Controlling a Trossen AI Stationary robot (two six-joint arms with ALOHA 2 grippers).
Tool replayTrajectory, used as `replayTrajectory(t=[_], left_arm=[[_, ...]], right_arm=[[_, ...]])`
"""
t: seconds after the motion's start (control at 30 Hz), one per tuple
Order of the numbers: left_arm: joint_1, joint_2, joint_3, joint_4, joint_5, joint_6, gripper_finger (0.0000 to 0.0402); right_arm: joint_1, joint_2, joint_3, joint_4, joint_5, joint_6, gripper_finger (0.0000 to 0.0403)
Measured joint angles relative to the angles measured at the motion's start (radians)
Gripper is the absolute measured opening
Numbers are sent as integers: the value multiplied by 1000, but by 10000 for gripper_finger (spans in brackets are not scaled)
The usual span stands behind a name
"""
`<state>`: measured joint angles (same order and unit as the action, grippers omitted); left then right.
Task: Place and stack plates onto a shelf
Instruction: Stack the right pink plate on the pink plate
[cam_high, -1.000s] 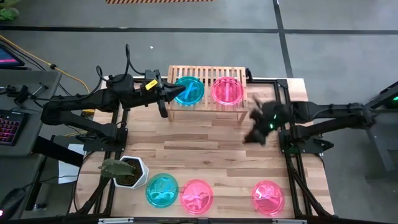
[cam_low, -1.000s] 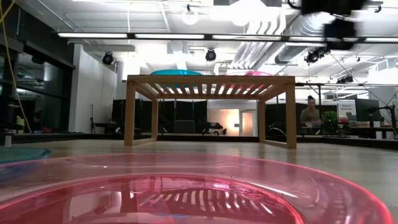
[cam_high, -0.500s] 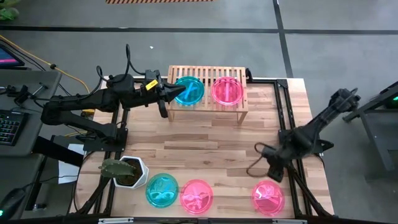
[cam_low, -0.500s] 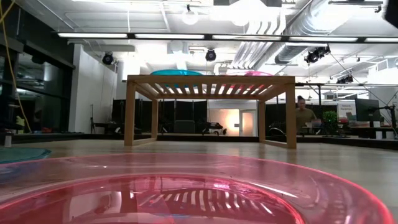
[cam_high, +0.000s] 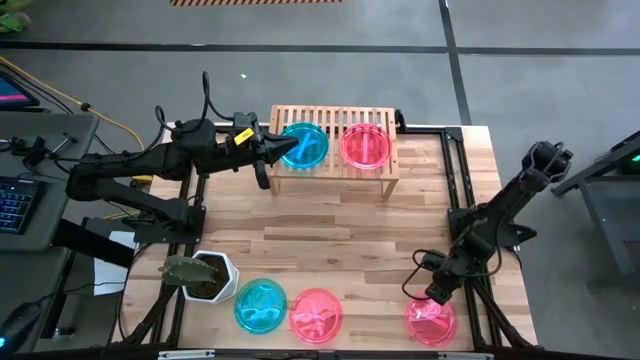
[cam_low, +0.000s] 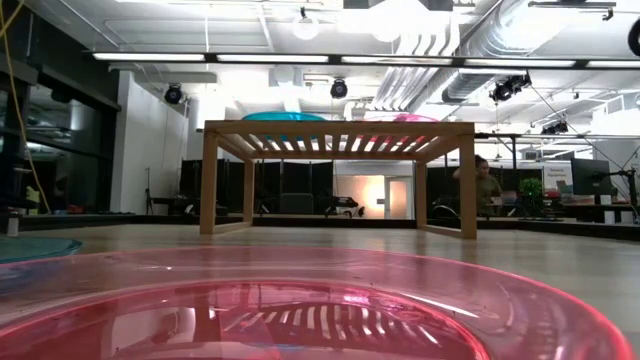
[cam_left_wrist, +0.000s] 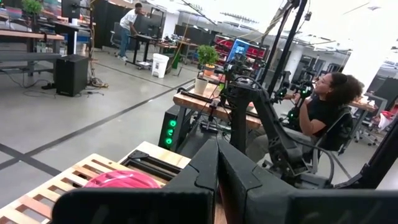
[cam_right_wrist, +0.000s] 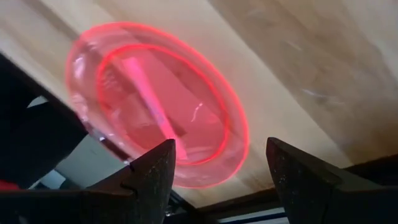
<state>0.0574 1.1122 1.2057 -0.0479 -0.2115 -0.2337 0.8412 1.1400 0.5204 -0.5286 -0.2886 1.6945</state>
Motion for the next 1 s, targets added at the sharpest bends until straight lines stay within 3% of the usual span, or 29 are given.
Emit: replayTrajectory(t=[0.2, 0.7, 0.83, 1.0], left_arm=[[0, 0, 0, 0, 0, -1, 0], [2, 0, 0, 0, -11, 0, 0], [2, 0, 0, -3, -11, -1, 0], [2, 0, 0, -24, -11, -1, 0]], right_arm=[[19, 14, -14, 7, 27, 10, 236], [31, 219, -8, 142, 15, 82, 234], [32, 220, -8, 133, 23, 138, 211], [32, 221, -8, 103, 26, 173, 149]])
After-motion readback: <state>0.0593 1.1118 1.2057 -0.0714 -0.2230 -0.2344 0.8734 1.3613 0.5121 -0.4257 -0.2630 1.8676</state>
